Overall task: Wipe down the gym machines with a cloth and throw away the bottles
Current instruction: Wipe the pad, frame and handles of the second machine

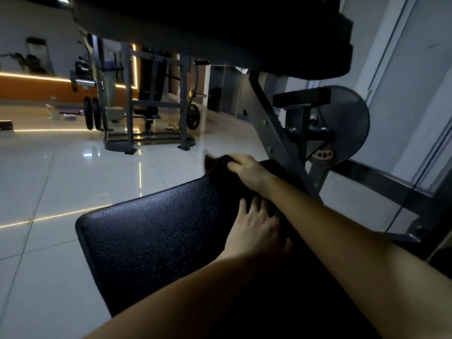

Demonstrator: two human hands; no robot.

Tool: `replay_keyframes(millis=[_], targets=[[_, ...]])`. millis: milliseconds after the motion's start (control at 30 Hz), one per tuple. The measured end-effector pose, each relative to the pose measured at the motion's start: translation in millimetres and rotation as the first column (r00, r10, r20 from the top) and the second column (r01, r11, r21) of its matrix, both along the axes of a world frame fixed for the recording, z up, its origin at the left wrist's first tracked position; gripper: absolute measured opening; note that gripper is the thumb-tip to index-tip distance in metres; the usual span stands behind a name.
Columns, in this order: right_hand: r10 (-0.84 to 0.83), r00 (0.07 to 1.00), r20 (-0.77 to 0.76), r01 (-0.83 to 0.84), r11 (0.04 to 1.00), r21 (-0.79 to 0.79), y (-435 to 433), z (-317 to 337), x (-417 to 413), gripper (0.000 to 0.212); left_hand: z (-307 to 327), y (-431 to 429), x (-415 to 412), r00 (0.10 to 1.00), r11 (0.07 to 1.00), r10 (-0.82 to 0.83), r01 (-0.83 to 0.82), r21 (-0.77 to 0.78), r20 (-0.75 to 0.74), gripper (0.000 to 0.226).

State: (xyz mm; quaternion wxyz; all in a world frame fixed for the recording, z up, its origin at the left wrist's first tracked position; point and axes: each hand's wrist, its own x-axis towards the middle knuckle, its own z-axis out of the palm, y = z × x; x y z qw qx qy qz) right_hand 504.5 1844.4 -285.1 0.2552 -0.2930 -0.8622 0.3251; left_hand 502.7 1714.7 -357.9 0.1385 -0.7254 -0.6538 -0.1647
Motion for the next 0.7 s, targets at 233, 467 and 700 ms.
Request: replay_keyframes(millis=[233,467,700], targets=[[-0.293,0.940,0.173,0.210,0.900,0.381,5.9,-37.2,77.0,0.040,25.5,-30.6,-8.6,0.954,0.993,-0.103,0.115,-0.026,0.283,0.020],[-0.454,0.886,-0.088,0.435,0.752,0.496,0.3,-62.0,92.9,0.057,84.7,41.2,-54.2,0.906,0.995,0.025,-0.061,0.073,0.422,0.033],[-0.663,0.710,-0.237,0.701,0.637,0.321,5.7,-61.1,100.9,0.051,46.2,164.7,-46.1,0.994,0.975,0.089,-0.073,-0.209,0.069,0.073]])
